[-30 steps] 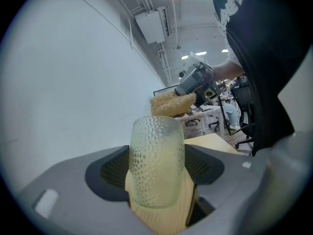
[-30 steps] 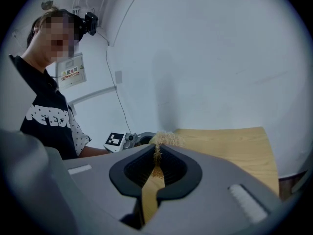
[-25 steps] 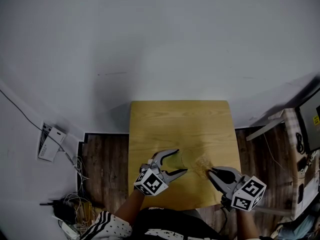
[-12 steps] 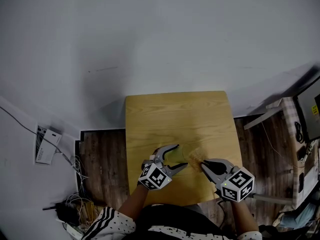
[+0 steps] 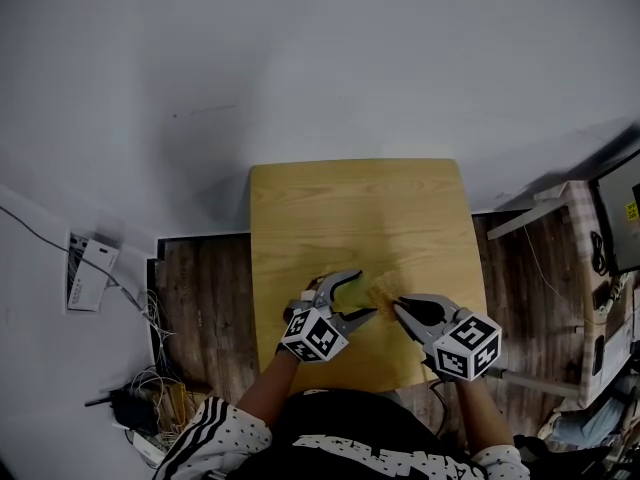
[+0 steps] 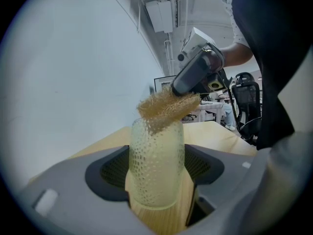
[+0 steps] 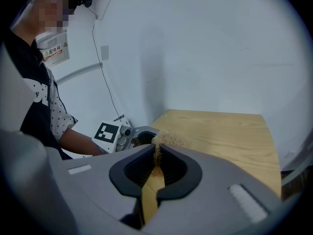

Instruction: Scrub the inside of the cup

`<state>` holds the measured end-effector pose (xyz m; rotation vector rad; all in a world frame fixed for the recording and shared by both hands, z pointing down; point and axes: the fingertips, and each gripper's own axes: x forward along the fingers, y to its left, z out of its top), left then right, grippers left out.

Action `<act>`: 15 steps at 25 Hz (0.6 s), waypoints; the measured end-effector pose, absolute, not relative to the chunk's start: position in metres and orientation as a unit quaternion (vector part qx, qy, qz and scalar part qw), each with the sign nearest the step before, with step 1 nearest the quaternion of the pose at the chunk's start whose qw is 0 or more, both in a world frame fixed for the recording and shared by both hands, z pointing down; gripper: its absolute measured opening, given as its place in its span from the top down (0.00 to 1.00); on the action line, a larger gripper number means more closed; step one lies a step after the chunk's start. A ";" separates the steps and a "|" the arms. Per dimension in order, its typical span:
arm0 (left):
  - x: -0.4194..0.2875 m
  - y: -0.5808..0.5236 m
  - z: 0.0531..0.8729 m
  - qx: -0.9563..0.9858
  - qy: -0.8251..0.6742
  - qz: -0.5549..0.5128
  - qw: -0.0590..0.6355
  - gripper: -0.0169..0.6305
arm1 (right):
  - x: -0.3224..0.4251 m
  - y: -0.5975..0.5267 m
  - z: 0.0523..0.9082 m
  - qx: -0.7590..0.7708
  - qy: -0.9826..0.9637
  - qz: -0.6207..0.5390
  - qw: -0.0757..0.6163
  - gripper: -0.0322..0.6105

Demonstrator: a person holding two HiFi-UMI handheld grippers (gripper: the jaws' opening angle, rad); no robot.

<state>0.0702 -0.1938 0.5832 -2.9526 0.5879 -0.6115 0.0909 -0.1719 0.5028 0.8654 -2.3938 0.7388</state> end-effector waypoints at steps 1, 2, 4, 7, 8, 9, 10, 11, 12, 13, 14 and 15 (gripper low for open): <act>0.069 -0.194 0.585 -0.960 0.192 -0.202 0.034 0.44 | 0.089 -0.172 0.505 0.313 -0.876 0.273 0.244 0.89; 0.068 -0.194 0.587 -0.959 0.192 -0.205 0.033 0.44 | 0.087 -0.171 0.506 0.309 -0.877 0.276 0.245 0.89; 0.067 -0.193 0.589 -0.958 0.193 -0.208 0.030 0.44 | 0.083 -0.170 0.508 0.303 -0.877 0.279 0.247 0.89; 0.063 -0.193 0.592 -0.958 0.196 -0.208 0.021 0.44 | 0.078 -0.170 0.511 0.295 -0.879 0.280 0.249 0.89; 0.062 -0.193 0.593 -0.958 0.198 -0.207 0.018 0.44 | 0.076 -0.170 0.512 0.293 -0.879 0.281 0.250 0.89; 0.061 -0.192 0.594 -0.958 0.199 -0.206 0.015 0.44 | 0.075 -0.170 0.512 0.292 -0.879 0.281 0.251 0.89; 0.060 -0.192 0.595 -0.958 0.200 -0.207 0.013 0.44 | 0.074 -0.170 0.513 0.290 -0.880 0.281 0.252 0.89; 0.059 -0.191 0.597 -0.958 0.200 -0.207 0.011 0.44 | 0.072 -0.169 0.514 0.287 -0.880 0.280 0.254 0.89; 0.058 -0.190 0.598 -0.957 0.199 -0.208 0.009 0.44 | 0.071 -0.168 0.515 0.285 -0.880 0.280 0.257 0.89; 0.057 -0.189 0.599 -0.957 0.200 -0.209 0.007 0.44 | 0.070 -0.168 0.516 0.282 -0.880 0.279 0.260 0.89; 0.056 -0.188 0.600 -0.957 0.200 -0.211 0.006 0.44 | 0.068 -0.167 0.517 0.279 -0.881 0.278 0.263 0.89; 0.056 -0.187 0.601 -0.957 0.200 -0.211 0.004 0.44 | 0.067 -0.166 0.518 0.277 -0.881 0.277 0.266 0.89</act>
